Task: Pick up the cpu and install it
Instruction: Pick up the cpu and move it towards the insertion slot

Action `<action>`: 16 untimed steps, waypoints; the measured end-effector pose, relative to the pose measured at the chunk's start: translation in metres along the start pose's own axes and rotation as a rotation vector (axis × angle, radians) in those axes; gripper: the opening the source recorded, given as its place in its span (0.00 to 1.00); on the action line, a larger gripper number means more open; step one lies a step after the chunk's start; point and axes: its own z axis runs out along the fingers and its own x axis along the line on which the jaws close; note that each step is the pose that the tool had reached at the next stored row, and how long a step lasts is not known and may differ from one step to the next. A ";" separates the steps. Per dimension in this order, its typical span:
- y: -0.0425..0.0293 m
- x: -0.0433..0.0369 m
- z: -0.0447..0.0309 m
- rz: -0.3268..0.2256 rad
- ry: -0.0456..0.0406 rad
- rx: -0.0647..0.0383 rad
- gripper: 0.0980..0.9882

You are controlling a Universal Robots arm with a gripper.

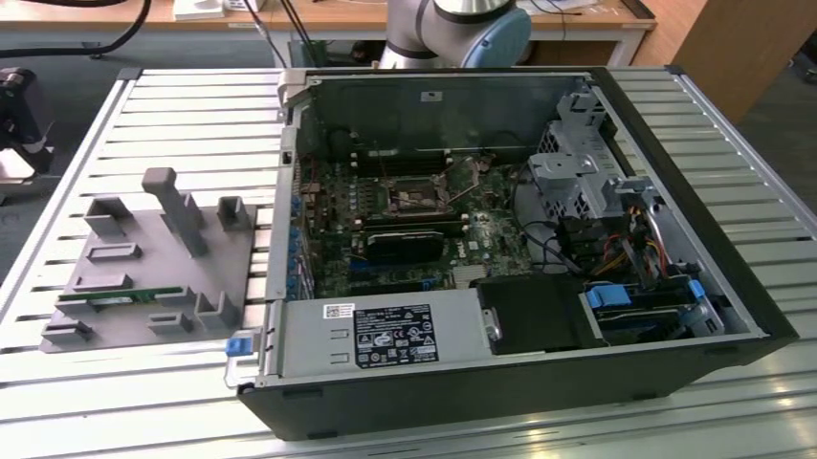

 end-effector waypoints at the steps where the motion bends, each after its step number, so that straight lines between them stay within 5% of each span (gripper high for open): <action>1: 0.0003 0.0000 -0.0019 0.000 0.0001 0.000 0.49; 16: 0.0056 0.0003 -0.0299 0.000 0.0001 0.000 0.49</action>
